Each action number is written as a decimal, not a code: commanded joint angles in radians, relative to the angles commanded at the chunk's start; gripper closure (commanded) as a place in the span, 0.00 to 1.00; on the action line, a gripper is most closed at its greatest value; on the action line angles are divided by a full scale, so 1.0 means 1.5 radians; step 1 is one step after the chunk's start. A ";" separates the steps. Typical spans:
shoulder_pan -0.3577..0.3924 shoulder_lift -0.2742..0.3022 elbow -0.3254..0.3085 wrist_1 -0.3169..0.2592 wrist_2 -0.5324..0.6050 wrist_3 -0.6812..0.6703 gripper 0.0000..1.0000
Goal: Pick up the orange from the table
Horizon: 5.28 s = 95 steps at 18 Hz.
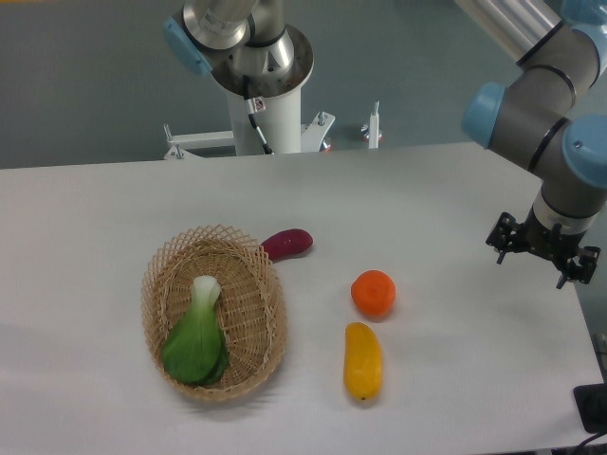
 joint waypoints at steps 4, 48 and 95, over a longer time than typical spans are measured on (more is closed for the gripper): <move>0.000 0.001 0.000 -0.001 -0.001 0.000 0.00; -0.149 0.048 -0.184 0.008 -0.008 -0.193 0.00; -0.123 0.058 -0.127 0.103 0.031 -0.216 0.21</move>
